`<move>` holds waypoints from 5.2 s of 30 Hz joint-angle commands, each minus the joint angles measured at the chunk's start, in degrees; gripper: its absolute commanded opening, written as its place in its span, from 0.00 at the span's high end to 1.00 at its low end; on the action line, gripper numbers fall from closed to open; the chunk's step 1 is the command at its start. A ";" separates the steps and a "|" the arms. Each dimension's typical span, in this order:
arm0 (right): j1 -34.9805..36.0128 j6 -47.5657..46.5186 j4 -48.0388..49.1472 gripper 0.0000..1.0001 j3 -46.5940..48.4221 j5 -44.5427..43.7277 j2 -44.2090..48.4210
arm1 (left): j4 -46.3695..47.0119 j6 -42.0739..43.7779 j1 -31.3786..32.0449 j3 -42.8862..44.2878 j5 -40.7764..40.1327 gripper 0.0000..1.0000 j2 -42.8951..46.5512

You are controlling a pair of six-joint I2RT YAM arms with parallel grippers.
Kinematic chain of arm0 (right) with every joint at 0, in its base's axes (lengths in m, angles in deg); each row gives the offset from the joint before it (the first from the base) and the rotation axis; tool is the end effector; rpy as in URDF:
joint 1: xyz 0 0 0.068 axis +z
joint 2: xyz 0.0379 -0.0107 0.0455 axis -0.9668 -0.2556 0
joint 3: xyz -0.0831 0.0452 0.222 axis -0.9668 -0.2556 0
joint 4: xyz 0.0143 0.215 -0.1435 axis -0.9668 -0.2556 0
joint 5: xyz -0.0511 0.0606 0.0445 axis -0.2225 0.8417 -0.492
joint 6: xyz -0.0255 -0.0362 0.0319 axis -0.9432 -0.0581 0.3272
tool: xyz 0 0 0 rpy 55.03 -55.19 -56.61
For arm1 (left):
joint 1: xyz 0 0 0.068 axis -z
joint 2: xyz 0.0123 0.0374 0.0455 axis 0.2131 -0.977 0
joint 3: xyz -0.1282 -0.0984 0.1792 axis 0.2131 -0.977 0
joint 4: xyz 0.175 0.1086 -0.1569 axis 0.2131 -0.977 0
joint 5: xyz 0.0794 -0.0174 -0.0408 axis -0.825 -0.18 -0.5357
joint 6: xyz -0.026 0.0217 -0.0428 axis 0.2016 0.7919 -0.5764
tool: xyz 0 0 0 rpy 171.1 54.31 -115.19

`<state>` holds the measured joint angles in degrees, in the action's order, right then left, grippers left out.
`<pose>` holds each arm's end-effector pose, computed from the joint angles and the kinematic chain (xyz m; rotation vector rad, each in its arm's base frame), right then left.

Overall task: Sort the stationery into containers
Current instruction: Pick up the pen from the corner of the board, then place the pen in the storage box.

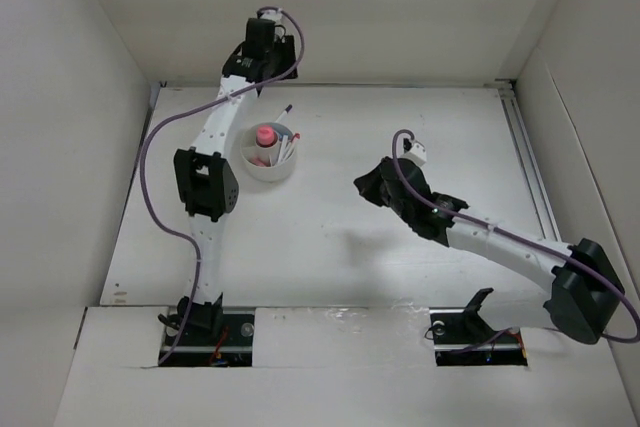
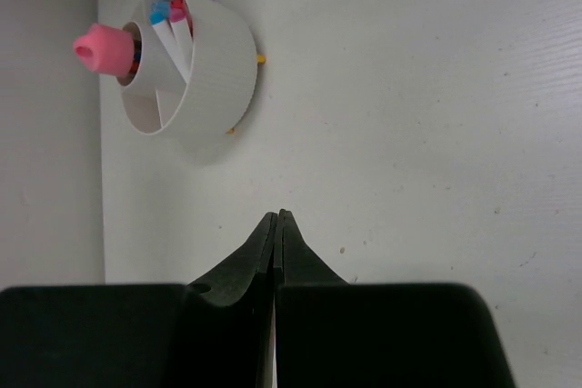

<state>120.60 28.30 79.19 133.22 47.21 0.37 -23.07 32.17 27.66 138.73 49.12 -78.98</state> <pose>0.2157 0.2004 0.2357 0.4458 2.0585 0.7479 0.4862 -0.1350 0.3405 0.1075 1.9475 -0.3366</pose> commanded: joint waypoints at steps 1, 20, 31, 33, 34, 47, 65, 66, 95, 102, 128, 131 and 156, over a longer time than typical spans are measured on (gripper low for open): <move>-0.41 0.67 2.52 1.00 -0.64 2.08 2.74 | -5.31 7.88 -2.34 1.86 10.56 0.48 -0.23; -1.46 0.67 4.80 0.94 -3.98 3.22 4.50 | -2.49 17.99 -1.82 3.53 6.27 0.37 -15.96; -1.99 0.14 5.86 0.89 -5.03 4.36 5.64 | -1.96 19.75 -1.29 4.40 2.06 0.53 -20.01; -2.52 0.14 5.86 0.88 -5.55 4.88 6.17 | -1.96 19.75 -1.29 3.88 0.73 0.55 -20.62; -2.52 0.14 6.39 0.87 -5.56 4.89 6.78 | -1.96 20.27 -1.29 3.35 -1.01 0.57 -21.15; -4.19 0.14 8.06 0.83 -7.13 7.61 7.93 | 2.07 19.50 -0.24 -0.33 -7.71 1.00 -19.67; -4.19 0.66 10.87 0.83 -7.14 8.67 1.61 | 18.86 14.40 -0.85 -6.85 -10.08 1.00 -4.55; -4.19 0.67 10.87 0.83 -7.14 8.67 1.60 | 18.87 13.78 -0.85 -6.24 -10.08 1.00 -4.54; -3.66 0.67 12.54 0.82 -9.51 5.24 4.68 | 60.25 -13.02 4.50 -73.44 -6.38 1.00 52.04; -3.66 0.67 13.07 0.82 -9.51 4.71 4.68 | 70.71 -16.01 5.83 -93.05 -8.69 1.00 61.02; -0.06 -1.53 19.30 0.81 -8.98 3.39 -0.68 | 81.45 -3.27 5.83 -94.30 -8.77 1.00 43.80; -0.06 -2.06 19.93 0.81 -8.98 4.10 -0.68 | 80.83 -0.29 5.83 -93.77 -9.29 1.00 42.65; -0.06 -2.06 22.04 0.81 -10.04 4.63 -1.83 | 78.55 4.37 5.83 -92.01 -7.62 0.84 36.24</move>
<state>119.97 26.88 97.34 123.54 51.83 -1.12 54.65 36.41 33.61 45.88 41.28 -43.81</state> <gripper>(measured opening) 0.192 0.150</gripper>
